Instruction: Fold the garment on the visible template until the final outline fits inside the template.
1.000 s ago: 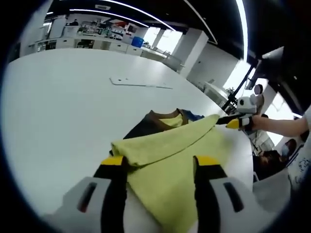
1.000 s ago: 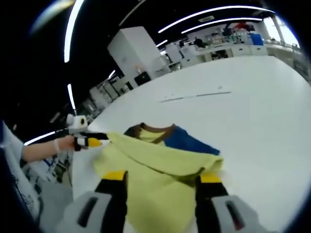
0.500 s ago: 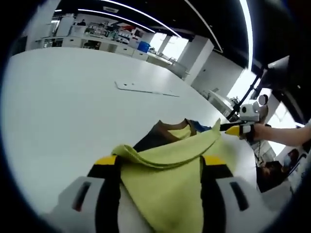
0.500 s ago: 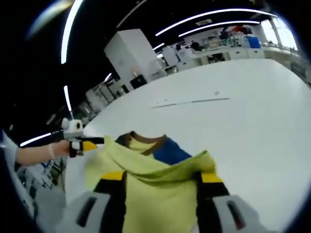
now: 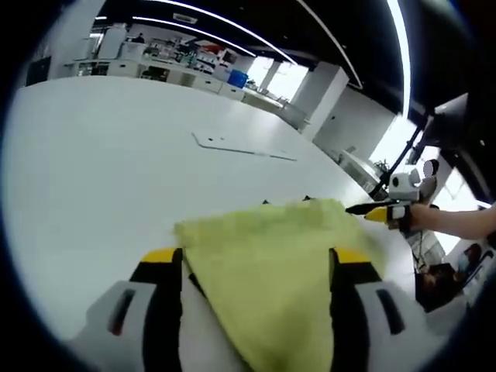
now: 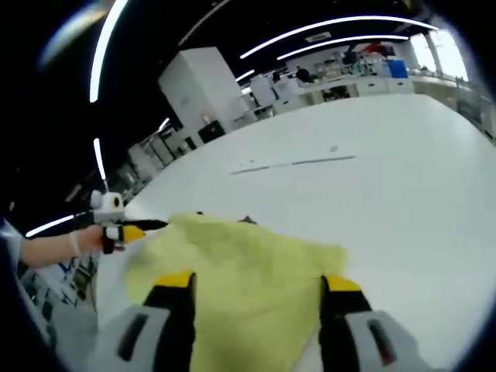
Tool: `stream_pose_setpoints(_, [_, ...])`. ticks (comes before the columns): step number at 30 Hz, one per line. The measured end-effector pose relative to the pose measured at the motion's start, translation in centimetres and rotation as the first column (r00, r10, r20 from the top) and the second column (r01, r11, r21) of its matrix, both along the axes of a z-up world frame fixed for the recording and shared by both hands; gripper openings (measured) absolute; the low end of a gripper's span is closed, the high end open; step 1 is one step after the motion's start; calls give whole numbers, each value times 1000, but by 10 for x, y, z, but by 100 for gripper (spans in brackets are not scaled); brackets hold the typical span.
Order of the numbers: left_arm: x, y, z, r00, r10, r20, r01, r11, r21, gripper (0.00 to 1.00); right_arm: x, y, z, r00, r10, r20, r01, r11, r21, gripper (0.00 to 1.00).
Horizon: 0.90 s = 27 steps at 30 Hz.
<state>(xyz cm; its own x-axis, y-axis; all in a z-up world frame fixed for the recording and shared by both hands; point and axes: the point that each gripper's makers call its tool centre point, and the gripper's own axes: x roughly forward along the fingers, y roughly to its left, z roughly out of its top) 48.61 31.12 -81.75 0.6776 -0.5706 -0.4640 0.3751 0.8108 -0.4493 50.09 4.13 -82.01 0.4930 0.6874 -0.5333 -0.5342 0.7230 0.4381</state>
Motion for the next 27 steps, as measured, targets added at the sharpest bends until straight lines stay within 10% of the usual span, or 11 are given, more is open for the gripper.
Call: stream_pose_setpoints(27, [-23,9,18,999,-33,21,32,999,22,76,-17,-15,17,999,7,38,-6,1000,-27,66])
